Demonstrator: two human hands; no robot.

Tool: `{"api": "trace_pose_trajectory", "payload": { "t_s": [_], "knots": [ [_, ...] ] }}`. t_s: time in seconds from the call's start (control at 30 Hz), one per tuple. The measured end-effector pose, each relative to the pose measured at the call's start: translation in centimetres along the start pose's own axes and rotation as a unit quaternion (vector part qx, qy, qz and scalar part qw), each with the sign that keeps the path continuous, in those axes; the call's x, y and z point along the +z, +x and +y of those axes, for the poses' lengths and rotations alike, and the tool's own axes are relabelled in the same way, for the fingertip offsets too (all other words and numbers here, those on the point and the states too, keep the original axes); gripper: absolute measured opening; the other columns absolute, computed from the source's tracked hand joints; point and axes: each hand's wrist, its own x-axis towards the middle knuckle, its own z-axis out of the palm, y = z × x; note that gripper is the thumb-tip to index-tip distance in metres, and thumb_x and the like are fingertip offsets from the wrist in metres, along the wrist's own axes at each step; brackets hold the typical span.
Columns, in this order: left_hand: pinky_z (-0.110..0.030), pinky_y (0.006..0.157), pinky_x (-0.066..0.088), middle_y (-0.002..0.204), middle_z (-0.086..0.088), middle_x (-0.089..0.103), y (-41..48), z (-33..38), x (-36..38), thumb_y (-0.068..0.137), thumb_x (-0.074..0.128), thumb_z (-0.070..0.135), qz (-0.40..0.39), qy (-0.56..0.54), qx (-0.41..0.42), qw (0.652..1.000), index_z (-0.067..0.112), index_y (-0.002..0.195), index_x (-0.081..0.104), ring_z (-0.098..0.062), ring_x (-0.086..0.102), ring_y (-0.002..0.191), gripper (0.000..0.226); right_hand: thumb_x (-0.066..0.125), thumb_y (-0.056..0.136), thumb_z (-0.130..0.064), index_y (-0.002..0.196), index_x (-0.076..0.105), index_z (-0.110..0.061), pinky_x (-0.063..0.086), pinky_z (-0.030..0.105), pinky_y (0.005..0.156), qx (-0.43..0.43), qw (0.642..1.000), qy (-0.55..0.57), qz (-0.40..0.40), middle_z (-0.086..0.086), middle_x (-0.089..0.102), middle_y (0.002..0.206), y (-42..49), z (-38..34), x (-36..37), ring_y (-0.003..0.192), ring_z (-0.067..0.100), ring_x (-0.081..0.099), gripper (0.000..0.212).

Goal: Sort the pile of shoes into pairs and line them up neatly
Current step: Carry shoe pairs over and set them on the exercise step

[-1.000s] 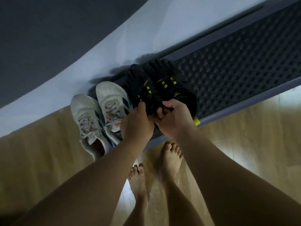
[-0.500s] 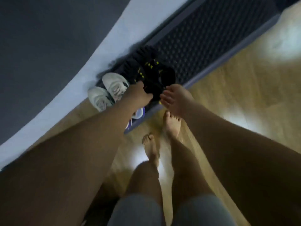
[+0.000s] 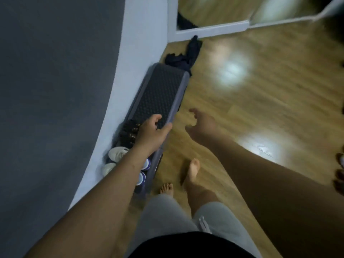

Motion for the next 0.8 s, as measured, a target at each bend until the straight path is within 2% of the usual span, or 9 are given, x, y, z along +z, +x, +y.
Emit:
{"api": "trace_pose_trajectory", "payload": {
  "t_s": [0.07, 0.13, 0.2, 0.3, 0.5, 0.67, 0.8],
  "knots": [
    [-0.032, 0.096, 0.044, 0.138, 0.000, 0.052, -2.6, 3.3, 2.2, 0.088, 0.064, 0.044, -0.050, 0.043, 0.055, 0.996, 0.021, 0.138, 0.049, -0.017, 0.051, 0.124, 0.056, 0.057, 0.093, -0.026, 0.153, 0.026, -0.029, 0.046, 0.041, 0.100, 0.022, 0.998, -0.021, 0.046, 0.008, 0.039, 0.151, -4.6, 3.1, -2.6, 0.129, 0.030, 0.047, 0.068],
    [-0.037, 0.100, 0.045, 0.140, -0.002, 0.051, -5.2, 6.9, 5.3, 0.089, 0.063, 0.045, -0.088, 0.108, 0.111, 0.984, 0.022, 0.137, 0.048, -0.020, 0.050, 0.125, 0.056, 0.056, 0.093, -0.027, 0.154, 0.022, -0.030, 0.039, 0.041, 0.105, 0.065, 0.993, -0.025, 0.092, 0.008, 0.030, 0.157, -9.1, 7.1, -4.9, 0.138, 0.031, 0.037, 0.070],
    [-0.042, 0.102, 0.045, 0.140, -0.005, 0.050, -8.1, 10.5, 9.0, 0.088, 0.062, 0.048, -0.122, 0.172, 0.164, 0.964, 0.024, 0.138, 0.047, -0.024, 0.049, 0.126, 0.057, 0.055, 0.091, -0.027, 0.154, 0.021, -0.030, 0.037, 0.041, 0.109, 0.106, 0.985, -0.017, 0.138, 0.007, 0.030, 0.157, -13.1, 11.4, -6.8, 0.139, 0.031, 0.033, 0.072],
    [-0.040, 0.103, 0.043, 0.142, -0.002, 0.046, -13.4, 15.4, 15.6, 0.089, 0.057, 0.053, -0.176, 0.241, 0.230, 0.926, 0.030, 0.140, 0.043, -0.024, 0.046, 0.128, 0.058, 0.054, 0.091, -0.027, 0.154, 0.020, -0.031, 0.037, 0.043, 0.109, 0.165, 0.966, 0.025, 0.198, 0.006, 0.030, 0.156, -19.0, 18.1, -9.5, 0.139, 0.031, 0.031, 0.072],
    [-0.037, 0.106, 0.041, 0.140, -0.006, 0.051, -26.6, 21.5, 32.0, 0.087, 0.064, 0.046, -0.251, 0.303, 0.383, 0.836, 0.018, 0.136, 0.050, -0.024, 0.049, 0.127, 0.058, 0.056, 0.089, -0.032, 0.152, 0.023, -0.030, 0.039, 0.043, 0.105, 0.256, 0.915, 0.090, 0.297, 0.006, 0.034, 0.149, -33.6, 34.1, -12.8, 0.135, 0.028, 0.033, 0.070],
    [-0.032, 0.107, 0.037, 0.140, -0.010, 0.049, -40.0, 22.8, 45.6, 0.088, 0.064, 0.043, -0.333, 0.361, 0.450, 0.746, 0.015, 0.136, 0.050, -0.025, 0.047, 0.128, 0.057, 0.057, 0.088, -0.036, 0.149, 0.024, -0.030, 0.042, 0.044, 0.101, 0.374, 0.856, 0.138, 0.329, 0.008, 0.038, 0.144, -47.3, 47.8, -12.5, 0.131, 0.031, 0.036, 0.070],
    [-0.031, 0.104, 0.037, 0.137, -0.012, 0.052, -48.3, 23.4, 52.4, 0.087, 0.066, 0.040, -0.377, 0.388, 0.488, 0.685, 0.016, 0.135, 0.052, -0.027, 0.048, 0.127, 0.056, 0.054, 0.087, -0.033, 0.149, 0.026, -0.029, 0.043, 0.045, 0.101, 0.437, 0.795, 0.212, 0.363, 0.010, 0.038, 0.146, -56.5, 54.7, -10.8, 0.132, 0.034, 0.037, 0.069]
  ]
}}
